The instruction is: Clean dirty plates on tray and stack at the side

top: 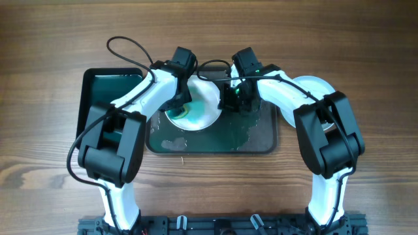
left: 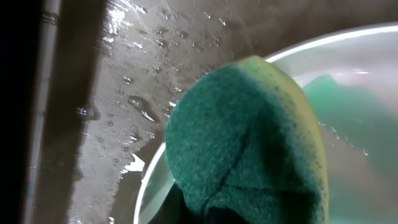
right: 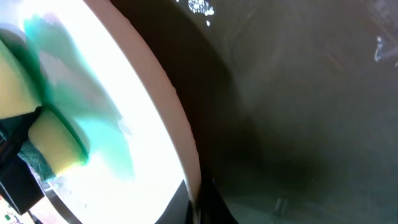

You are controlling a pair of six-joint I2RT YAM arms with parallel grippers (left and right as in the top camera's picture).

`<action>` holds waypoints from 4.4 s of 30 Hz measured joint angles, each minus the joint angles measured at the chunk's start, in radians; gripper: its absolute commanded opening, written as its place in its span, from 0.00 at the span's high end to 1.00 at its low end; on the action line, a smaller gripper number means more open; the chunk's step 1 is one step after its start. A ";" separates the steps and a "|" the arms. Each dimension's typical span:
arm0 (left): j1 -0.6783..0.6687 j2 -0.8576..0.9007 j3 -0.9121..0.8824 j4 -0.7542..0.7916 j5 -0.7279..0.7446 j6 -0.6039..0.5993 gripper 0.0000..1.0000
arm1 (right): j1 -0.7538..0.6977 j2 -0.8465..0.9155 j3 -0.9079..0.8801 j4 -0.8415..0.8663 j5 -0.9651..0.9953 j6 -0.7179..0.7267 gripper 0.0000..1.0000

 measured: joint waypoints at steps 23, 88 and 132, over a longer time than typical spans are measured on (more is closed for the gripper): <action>-0.014 0.010 -0.007 0.202 0.163 0.245 0.96 | -0.014 0.000 0.001 0.006 0.011 0.001 0.96; 0.140 -0.053 0.234 -0.255 0.105 0.069 0.96 | 0.625 -0.532 -0.006 -0.352 1.897 -0.164 0.96; 0.140 -0.053 0.234 -0.255 0.105 0.069 0.96 | -0.764 -0.555 -0.392 -0.115 0.435 -0.196 0.53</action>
